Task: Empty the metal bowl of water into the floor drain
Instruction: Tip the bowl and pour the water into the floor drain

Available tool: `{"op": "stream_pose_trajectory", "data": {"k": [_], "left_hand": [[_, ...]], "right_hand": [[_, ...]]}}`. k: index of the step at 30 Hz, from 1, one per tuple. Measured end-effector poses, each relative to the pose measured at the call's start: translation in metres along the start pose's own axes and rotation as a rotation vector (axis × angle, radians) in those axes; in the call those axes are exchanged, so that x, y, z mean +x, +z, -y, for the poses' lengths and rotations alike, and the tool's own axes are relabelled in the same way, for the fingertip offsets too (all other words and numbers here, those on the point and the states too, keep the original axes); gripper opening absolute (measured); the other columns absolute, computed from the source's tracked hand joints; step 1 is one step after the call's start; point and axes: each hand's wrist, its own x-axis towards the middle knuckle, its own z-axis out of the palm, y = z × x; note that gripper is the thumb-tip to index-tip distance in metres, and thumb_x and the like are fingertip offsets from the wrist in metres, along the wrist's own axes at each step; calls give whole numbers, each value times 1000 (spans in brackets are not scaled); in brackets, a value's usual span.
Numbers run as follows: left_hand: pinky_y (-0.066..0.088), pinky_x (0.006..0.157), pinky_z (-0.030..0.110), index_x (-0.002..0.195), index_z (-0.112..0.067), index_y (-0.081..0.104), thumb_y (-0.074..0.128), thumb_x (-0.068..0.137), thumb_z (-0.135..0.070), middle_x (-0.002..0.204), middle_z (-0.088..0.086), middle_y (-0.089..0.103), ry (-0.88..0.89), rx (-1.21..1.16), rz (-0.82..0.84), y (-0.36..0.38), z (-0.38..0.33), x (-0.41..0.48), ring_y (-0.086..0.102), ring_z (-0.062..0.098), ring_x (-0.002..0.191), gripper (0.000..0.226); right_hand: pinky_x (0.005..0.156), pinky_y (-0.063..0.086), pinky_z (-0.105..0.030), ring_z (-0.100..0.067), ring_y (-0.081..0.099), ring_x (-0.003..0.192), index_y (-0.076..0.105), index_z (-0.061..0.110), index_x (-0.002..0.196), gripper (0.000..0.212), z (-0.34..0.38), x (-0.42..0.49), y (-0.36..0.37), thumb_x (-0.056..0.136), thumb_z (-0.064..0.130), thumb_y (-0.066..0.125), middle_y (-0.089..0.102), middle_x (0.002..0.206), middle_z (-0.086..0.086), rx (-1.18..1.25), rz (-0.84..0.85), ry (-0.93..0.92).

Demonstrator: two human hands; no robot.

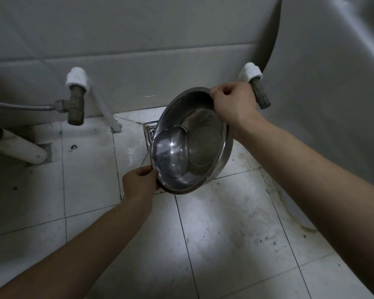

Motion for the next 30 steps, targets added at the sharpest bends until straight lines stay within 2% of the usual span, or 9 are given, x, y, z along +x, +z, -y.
{"op": "stream_pose_trajectory", "data": {"k": [3,5,8,11,15,18,24,30], "left_hand": [[58,70,30,81,-16,68,73,89,-1,82,7,70,6,6,-1,2,0,-1,72,25,78,18],[58,67,28,91,-10,72,74,88,-1,83,8,71,5,-8,-7,3,0,-1,71,25,78,10],[58,68,28,111,-4,71,74,88,-1,92,11,72,1,-9,-7,4,0,0,72,28,85,23],[58,69,28,117,-1,70,74,88,-1,99,14,71,1,-9,-2,4,0,1,72,28,87,29],[59,71,30,116,0,70,74,88,-1,91,10,70,0,-5,-2,5,-1,0,72,27,84,29],[58,67,28,113,-1,71,74,88,0,87,9,70,0,-11,-2,6,0,0,72,26,81,26],[60,78,35,114,-2,71,75,88,-2,89,9,70,1,2,4,9,3,2,72,27,83,26],[61,80,36,111,-3,71,73,89,-1,88,8,70,1,6,16,9,3,2,72,27,83,23]], "right_hand": [[92,60,-45,-21,71,93,77,10,97,24,0,0,-1,101,22,56,75,95,-5,0,7,-6],[93,60,-43,-20,71,95,77,11,98,23,-1,1,-2,101,21,56,75,97,-3,7,9,-7],[94,60,-41,-19,70,98,77,13,99,22,-1,2,-2,101,21,56,75,101,-1,19,9,-12],[95,59,-40,-18,70,98,76,9,101,22,-1,2,-2,101,20,57,75,102,-1,22,4,-13],[94,60,-41,-19,71,98,76,11,99,22,-1,2,-2,101,21,56,75,102,-1,5,4,-18],[93,60,-41,-19,70,99,75,13,100,21,-1,3,-3,102,20,56,74,103,-2,15,6,-11],[91,61,-40,-19,71,93,76,7,104,23,0,2,-5,102,19,56,75,100,-6,6,-1,-11],[88,61,-36,-17,70,93,76,8,101,23,-1,2,-7,102,19,56,74,100,-4,23,-10,-1]]}}
